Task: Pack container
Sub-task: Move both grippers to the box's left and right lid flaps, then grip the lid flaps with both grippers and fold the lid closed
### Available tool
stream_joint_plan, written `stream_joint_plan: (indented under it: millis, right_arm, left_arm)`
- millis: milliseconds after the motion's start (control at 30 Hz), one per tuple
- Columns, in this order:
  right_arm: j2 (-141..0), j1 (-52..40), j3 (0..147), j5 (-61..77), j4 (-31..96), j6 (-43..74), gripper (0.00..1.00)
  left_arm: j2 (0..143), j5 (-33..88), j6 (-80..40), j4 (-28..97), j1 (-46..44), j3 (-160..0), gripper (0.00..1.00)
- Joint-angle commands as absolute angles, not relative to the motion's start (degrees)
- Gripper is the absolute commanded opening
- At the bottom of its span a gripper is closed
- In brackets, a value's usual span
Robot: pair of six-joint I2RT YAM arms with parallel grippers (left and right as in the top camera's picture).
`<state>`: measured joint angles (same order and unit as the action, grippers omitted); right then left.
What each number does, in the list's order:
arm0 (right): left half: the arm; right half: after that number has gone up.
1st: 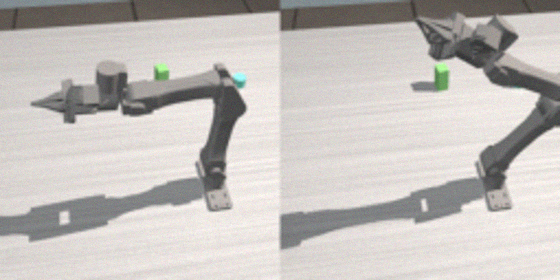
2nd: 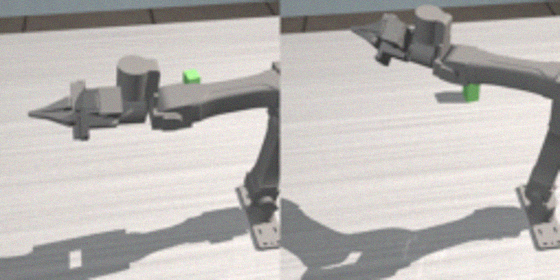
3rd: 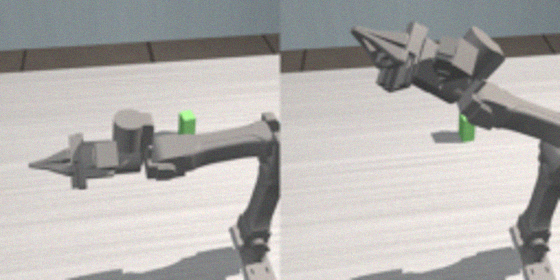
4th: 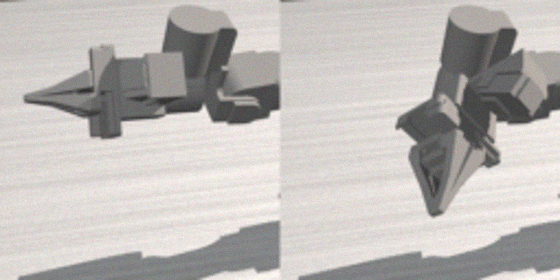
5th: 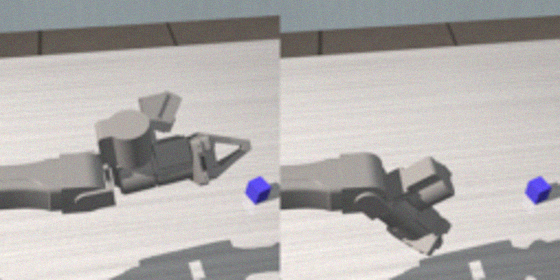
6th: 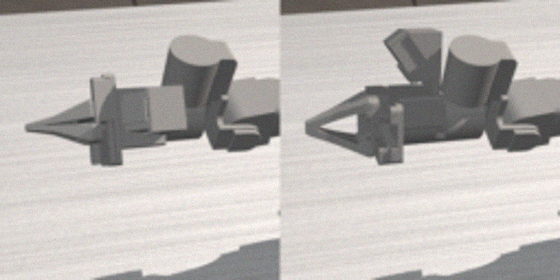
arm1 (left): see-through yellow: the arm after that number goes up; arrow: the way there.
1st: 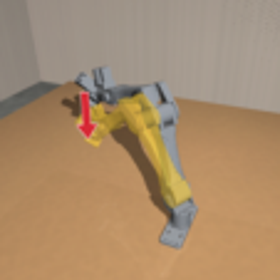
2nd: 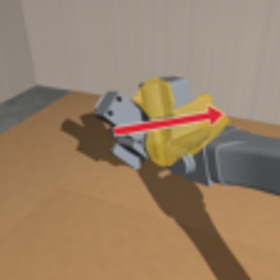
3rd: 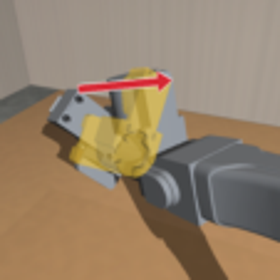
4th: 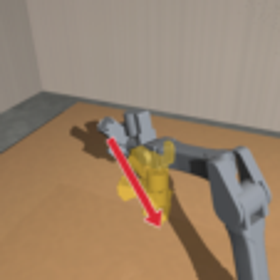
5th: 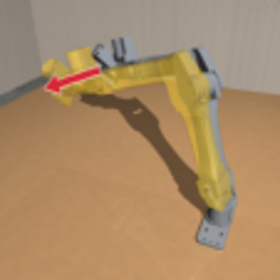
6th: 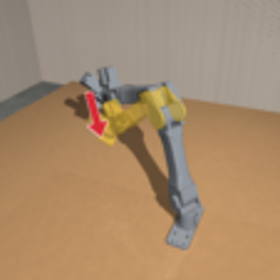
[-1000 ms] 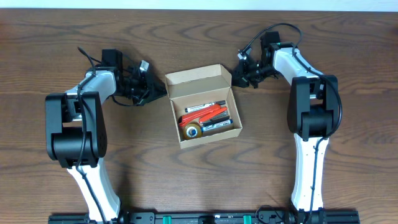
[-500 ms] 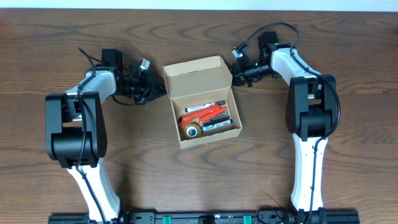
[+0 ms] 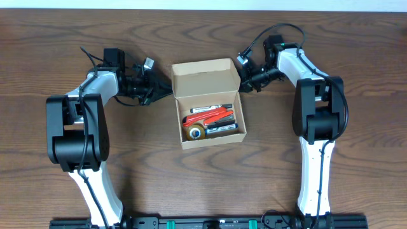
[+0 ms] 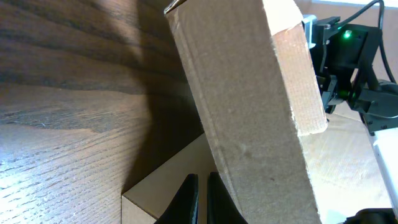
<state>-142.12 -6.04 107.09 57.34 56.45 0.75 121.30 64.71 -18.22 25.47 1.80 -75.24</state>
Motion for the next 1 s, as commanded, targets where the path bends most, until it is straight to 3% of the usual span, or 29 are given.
stream_joint_plan:
  millis: [0, 967]
  right_arm:
    - [-140.88, -6.48, 109.03, 57.21, 56.55, -1.48, 0.01]
    - [-140.88, -6.46, 109.14, 68.88, 56.73, -9.39, 0.01]
  left_arm:
    - [122.13, 66.06, -18.22, 25.65, 1.78, -76.73, 0.06]
    - [122.13, 67.72, -16.23, 25.45, 1.67, -77.12, 0.06]
